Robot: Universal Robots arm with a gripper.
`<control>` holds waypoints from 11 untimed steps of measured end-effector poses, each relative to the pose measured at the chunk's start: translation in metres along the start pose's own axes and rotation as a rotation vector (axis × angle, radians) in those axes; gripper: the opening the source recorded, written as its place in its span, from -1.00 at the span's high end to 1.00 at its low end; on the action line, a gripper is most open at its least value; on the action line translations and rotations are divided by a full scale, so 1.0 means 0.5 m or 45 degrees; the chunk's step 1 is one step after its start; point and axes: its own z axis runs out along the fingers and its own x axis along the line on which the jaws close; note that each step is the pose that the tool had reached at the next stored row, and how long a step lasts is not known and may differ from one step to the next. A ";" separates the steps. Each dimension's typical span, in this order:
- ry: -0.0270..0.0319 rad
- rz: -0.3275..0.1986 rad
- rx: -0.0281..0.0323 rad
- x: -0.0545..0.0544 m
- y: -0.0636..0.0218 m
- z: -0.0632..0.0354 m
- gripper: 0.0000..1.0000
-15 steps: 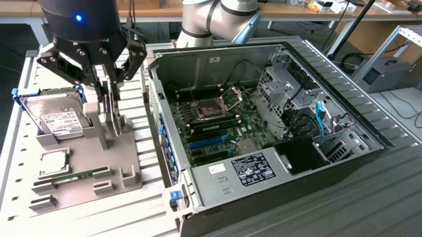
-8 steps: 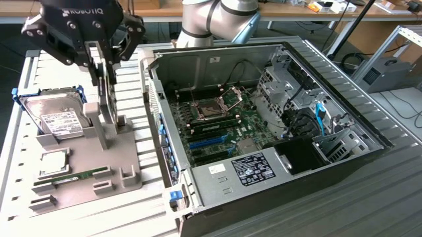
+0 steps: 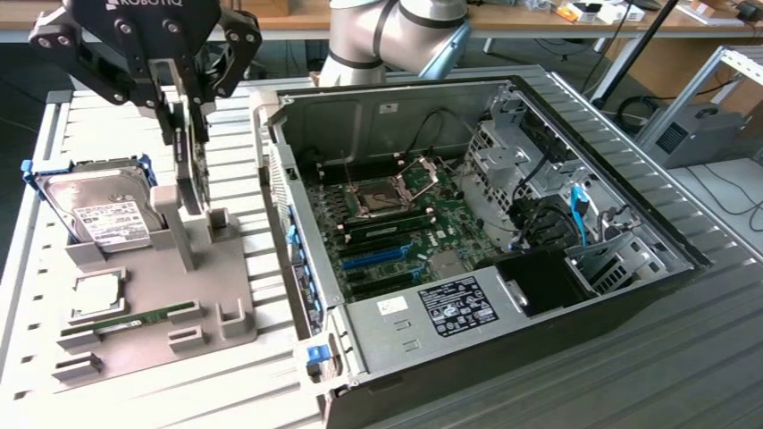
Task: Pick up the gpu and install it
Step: 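Pick up the gpu and move the gpu toward the slot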
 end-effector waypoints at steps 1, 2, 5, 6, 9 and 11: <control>0.0002 0.000 0.0001 -0.001 0.000 0.000 0.44; 0.0003 0.000 0.0002 -0.004 0.000 0.000 0.44; -0.0001 0.000 -0.0001 -0.018 0.000 0.000 0.44; -0.0001 0.000 -0.0001 -0.031 0.001 0.001 0.44; 0.0002 0.000 0.0000 -0.055 0.002 0.001 0.44; 0.0002 0.000 -0.0001 -0.072 0.002 0.002 0.44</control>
